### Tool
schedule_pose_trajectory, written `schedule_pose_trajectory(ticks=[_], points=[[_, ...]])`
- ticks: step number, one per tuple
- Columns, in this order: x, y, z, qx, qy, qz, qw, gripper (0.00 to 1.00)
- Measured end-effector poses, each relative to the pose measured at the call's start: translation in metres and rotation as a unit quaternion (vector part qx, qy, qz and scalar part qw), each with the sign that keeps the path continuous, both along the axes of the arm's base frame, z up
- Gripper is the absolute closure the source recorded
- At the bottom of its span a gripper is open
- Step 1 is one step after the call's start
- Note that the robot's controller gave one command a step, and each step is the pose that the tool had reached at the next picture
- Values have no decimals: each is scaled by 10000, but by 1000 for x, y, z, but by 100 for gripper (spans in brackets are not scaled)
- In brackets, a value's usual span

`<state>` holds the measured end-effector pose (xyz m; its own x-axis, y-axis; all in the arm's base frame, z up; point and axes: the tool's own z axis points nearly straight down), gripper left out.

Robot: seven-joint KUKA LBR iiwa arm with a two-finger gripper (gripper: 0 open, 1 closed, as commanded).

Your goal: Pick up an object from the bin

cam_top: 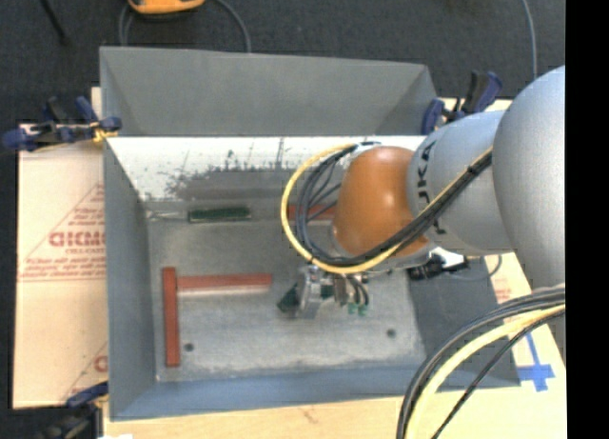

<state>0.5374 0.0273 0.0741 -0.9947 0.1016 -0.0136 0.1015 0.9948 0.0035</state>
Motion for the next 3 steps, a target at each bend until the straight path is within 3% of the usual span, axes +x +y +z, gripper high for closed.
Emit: schedule_pose_trajectory(ticks=[1, 2, 3], points=[[-3, 0, -3, 0, 43, 3, 10000, 0], [0, 0, 0, -2, 2, -14, 10000, 100], [-3, 0, -3, -2, 44, -10, 10000, 0]])
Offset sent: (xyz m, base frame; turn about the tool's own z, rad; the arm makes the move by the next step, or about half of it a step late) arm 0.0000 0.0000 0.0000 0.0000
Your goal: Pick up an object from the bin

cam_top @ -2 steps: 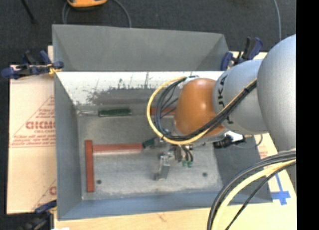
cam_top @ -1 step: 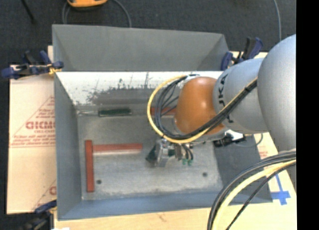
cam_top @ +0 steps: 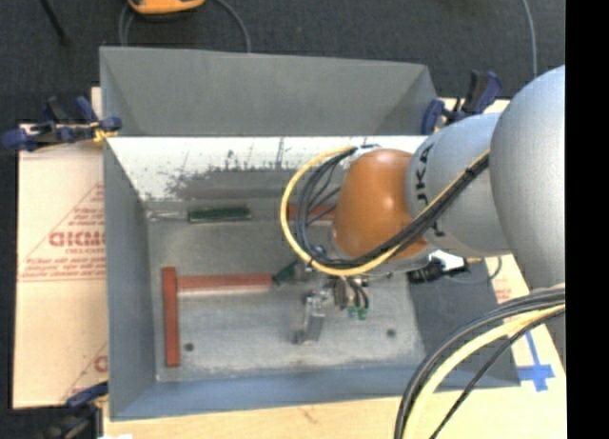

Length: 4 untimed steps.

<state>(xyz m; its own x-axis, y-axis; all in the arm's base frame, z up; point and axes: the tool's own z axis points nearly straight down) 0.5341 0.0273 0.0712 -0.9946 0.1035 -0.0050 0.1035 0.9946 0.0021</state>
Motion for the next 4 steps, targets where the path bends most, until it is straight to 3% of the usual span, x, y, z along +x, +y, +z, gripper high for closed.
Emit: schedule_pose_trajectory(ticks=[1, 2, 3, 4], points=[[3, 0, 3, 0, -41, -14, 10000, 100], [0, 0, 0, 0, 0, 37, 10000, 0], [0, 0, 0, 0, 0, 34, 10000, 0], [52, 29, 18, -10, 2, 744, 9972, 100]])
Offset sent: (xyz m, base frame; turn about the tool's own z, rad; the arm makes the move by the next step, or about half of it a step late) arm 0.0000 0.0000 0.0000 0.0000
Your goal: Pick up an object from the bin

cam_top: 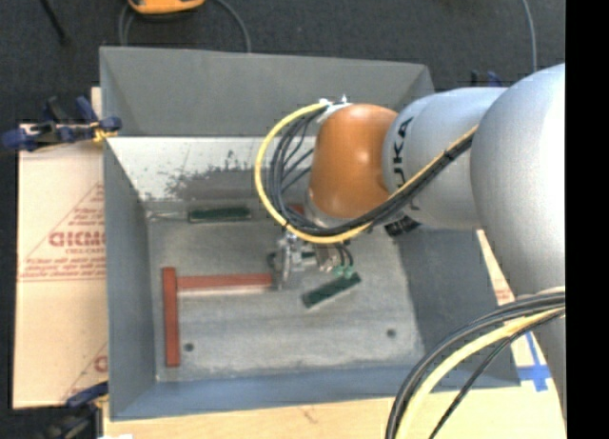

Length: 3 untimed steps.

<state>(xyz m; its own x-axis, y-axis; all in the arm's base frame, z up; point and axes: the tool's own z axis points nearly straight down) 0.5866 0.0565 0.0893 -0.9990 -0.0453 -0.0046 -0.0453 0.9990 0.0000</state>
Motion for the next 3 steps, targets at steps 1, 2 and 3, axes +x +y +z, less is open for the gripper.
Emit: schedule_pose_trajectory(ticks=[1, 2, 3], points=[[0, 0, 0, 2, 1, -4, 10000, 0], [0, 0, 0, 3, 1, -6, 10000, 0], [-12, 54, -14, 8, 17, -725, 9974, 100]])
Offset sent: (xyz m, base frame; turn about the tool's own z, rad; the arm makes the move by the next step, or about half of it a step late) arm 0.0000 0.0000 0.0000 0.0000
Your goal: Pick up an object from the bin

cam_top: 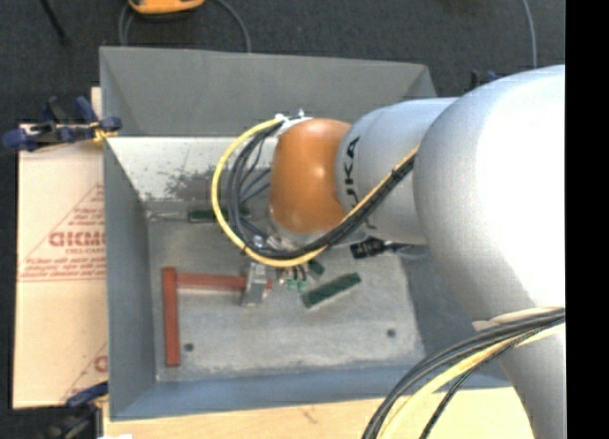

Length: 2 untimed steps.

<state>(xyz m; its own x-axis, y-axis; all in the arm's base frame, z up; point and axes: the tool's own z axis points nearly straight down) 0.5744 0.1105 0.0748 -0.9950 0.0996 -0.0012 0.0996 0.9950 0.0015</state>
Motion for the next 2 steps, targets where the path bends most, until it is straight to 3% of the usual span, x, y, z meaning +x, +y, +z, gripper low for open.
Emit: schedule_pose_trajectory(ticks=[1, 2], points=[[0, 0, 0, -1, 0, 1, 10000, 100], [38, 17, 138, -3, -19, 213, 9998, 100]])
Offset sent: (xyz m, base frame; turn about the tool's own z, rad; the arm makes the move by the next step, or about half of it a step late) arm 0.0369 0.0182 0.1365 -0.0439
